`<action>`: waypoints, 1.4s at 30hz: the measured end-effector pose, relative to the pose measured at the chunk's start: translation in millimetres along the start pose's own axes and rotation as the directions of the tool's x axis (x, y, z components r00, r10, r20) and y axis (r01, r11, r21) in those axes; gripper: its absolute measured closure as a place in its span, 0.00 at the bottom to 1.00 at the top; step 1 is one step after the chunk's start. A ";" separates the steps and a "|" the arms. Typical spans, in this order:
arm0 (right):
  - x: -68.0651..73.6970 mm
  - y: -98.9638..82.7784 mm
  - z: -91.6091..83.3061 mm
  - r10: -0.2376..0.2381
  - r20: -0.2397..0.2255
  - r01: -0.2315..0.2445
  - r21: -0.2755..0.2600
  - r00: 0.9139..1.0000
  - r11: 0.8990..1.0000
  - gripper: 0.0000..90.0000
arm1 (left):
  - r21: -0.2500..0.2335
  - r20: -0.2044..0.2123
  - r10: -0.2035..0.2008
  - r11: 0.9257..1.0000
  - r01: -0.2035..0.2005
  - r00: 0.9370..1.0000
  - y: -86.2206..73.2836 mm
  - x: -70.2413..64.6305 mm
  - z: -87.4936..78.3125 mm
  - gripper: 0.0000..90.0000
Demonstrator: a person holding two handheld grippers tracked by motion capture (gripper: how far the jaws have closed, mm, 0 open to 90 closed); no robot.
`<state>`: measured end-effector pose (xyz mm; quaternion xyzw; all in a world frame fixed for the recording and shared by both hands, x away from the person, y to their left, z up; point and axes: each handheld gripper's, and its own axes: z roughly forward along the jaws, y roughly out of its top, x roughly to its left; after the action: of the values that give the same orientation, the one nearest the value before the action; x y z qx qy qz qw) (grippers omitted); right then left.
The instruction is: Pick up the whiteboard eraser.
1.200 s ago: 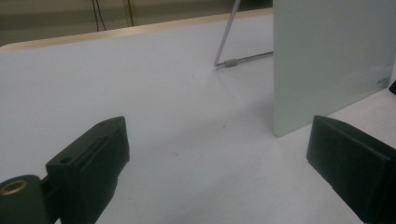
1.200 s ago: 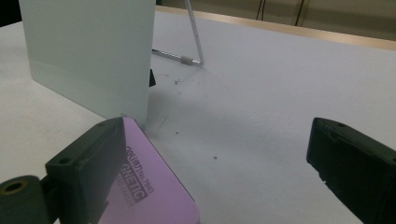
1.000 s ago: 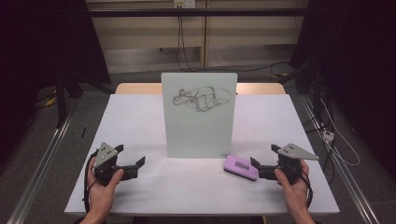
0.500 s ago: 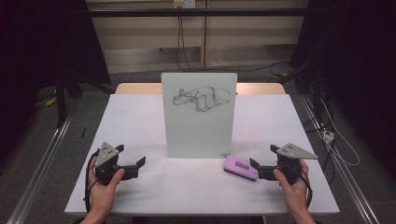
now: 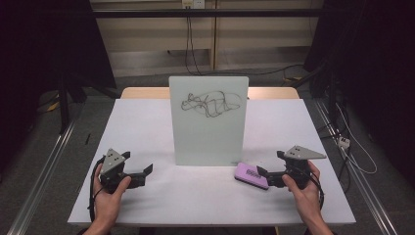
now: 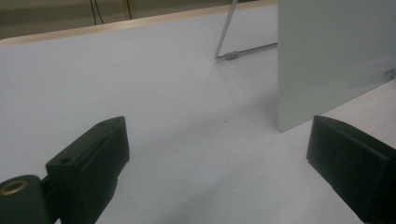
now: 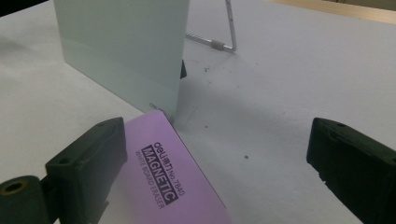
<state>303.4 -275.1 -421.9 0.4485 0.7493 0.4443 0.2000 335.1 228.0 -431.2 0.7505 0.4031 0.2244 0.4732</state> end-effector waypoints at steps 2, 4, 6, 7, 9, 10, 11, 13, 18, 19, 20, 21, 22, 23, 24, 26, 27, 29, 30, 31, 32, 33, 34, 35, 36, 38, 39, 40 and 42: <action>2.9 3.3 0.9 -0.035 0.052 0.037 -0.050 0.998 0.998 0.06 | -0.001 0.000 -0.001 1.000 0.001 1.000 -0.8 -0.3 -1.1 0.06; 3.5 4.8 1.2 -0.038 0.059 0.041 -0.055 0.998 0.998 0.07 | -0.001 0.000 -0.002 1.000 0.002 1.000 -1.1 0.3 -2.0 0.06; 4.2 9.7 4.2 -0.032 0.029 0.033 -0.039 0.999 0.999 0.07 | -0.005 -0.005 -0.002 1.000 0.002 1.000 -0.6 0.6 -2.4 0.06; 4.6 11.3 5.5 -0.039 0.033 0.040 -0.035 0.999 0.999 0.07 | -0.007 -0.004 0.000 1.000 0.000 1.000 -0.4 0.7 -2.5 0.06; 4.0 14.8 8.8 -0.034 0.024 0.035 -0.033 0.999 0.999 0.07 | -0.009 -0.004 0.002 1.000 -0.002 1.000 -0.1 0.5 -2.5 0.06; 3.4 16.8 10.9 -0.035 0.021 0.036 -0.030 0.999 0.999 0.07 | -0.008 -0.002 0.002 1.000 -0.002 1.000 -0.1 0.3 -2.2 0.06; 2.8 19.0 13.1 -0.035 0.021 0.036 -0.024 0.999 0.999 0.07 | -0.003 -0.002 0.008 1.000 -0.008 1.000 0.0 0.7 -2.2 0.06; 2.0 21.3 15.2 -0.041 0.025 0.041 -0.017 0.999 0.999 0.07 | 0.000 0.000 0.008 1.000 -0.008 1.000 0.0 0.7 -1.5 0.06; 0.7 35.5 28.7 -0.050 -0.011 0.050 0.016 0.999 0.999 0.09 | 0.001 0.003 -0.005 1.000 0.005 1.000 -0.9 1.7 -0.3 0.06; 0.7 37.5 31.6 -0.045 -0.034 0.046 0.027 0.998 0.999 0.09 | 0.005 0.001 -0.005 1.000 0.005 1.000 -1.2 1.7 0.2 0.06; 0.8 38.9 34.3 -0.044 -0.043 0.045 0.038 0.998 0.998 0.09 | 0.011 0.003 0.000 1.000 0.000 1.000 -1.2 1.8 0.7 0.06; 0.4 39.9 37.0 -0.046 -0.045 0.048 0.048 0.998 0.998 0.10 | 0.008 0.005 -0.006 1.000 0.006 1.000 -1.2 1.4 1.0 0.06; -0.2 40.4 39.4 -0.043 -0.057 0.046 0.060 0.997 0.997 0.10 | 0.009 0.005 -0.001 1.000 0.001 1.000 -1.0 1.4 0.8 0.06; -0.2 40.4 39.4 -0.043 -0.057 0.046 0.060 0.997 0.997 0.10 | 0.009 0.007 0.003 1.000 -0.003 1.000 -0.9 1.2 1.0 0.06; -2.2 39.6 43.5 -0.019 -0.083 0.024 0.064 0.996 0.998 0.10 | 0.009 0.009 0.001 1.000 -0.001 1.000 -0.9 1.1 1.0 0.06; -2.8 38.2 46.1 -0.031 -0.100 0.040 0.093 0.995 0.995 0.11 | 0.008 0.010 -0.003 1.000 0.003 1.000 -1.1 1.4 1.2 0.06; -3.0 37.6 45.9 -0.032 -0.109 0.043 0.099 0.994 0.994 0.11 | 0.008 0.010 -0.003 1.000 0.003 1.000 -1.1 1.4 1.2 0.06; -2.8 37.1 44.0 -0.048 -0.118 0.061 0.112 0.992 0.992 0.11 | 0.010 0.008 -0.001 1.000 0.001 1.000 -1.2 2.3 0.6 0.06; -2.5 37.1 42.5 -0.067 -0.130 0.082 0.115 0.989 0.990 0.11 | 0.010 0.008 -0.001 1.000 0.000 1.000 -1.2 2.4 0.4 0.06; -2.4 37.1 40.8 -0.080 -0.140 0.096 0.114 0.987 0.989 0.10 | 0.008 0.009 -0.003 1.000 0.003 1.000 -1.3 2.4 0.4 0.06; -2.4 37.1 40.8 -0.080 -0.140 0.096 0.114 0.987 0.989 0.10 | 0.007 0.010 -0.004 1.000 0.004 1.000 -1.3 2.5 0.2 0.06; -1.4 37.5 38.6 -0.096 -0.147 0.115 0.124 0.984 0.986 0.10 | 0.007 0.009 -0.004 1.000 0.004 1.000 -1.3 2.5 0.2 0.06; -1.4 37.5 38.6 -0.096 -0.147 0.115 0.124 0.984 0.986 0.10 | 0.006 0.009 -0.002 1.000 0.002 1.000 -1.2 2.7 0.3 0.06; -0.9 37.4 38.1 -0.108 -0.151 0.129 0.131 0.983 0.983 0.10 | 0.004 0.007 0.002 1.000 -0.002 1.000 -1.0 2.5 0.5 0.06; 0.1 36.8 38.1 -0.128 -0.161 0.152 0.153 0.979 0.976 0.11 | 0.001 0.005 0.007 1.000 -0.007 1.000 -0.7 2.2 0.5 0.06; 0.4 36.4 38.5 -0.138 -0.167 0.166 0.162 0.976 0.973 0.11 | 0.001 0.010 0.008 1.000 -0.008 1.000 -0.3 2.5 0.9 0.06; 0.8 35.6 39.7 -0.143 -0.183 0.177 0.182 0.973 0.967 0.11 | 0.005 0.011 0.010 1.000 -0.010 1.000 -0.4 2.9 1.2 0.06; 0.8 35.6 39.7 -0.143 -0.183 0.177 0.182 0.973 0.967 0.11 | 0.005 0.009 0.006 1.000 -0.006 1.000 -0.8 2.9 1.8 0.06; 1.0 34.6 41.4 -0.145 -0.208 0.189 0.211 0.967 0.959 0.13 | 0.010 0.012 0.003 1.000 -0.003 1.000 -1.3 3.7 2.5 0.06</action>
<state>348.8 -247.0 -414.4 0.3590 0.8466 0.3770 0.1113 338.5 230.0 -433.6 0.7547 0.4002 0.2187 0.4716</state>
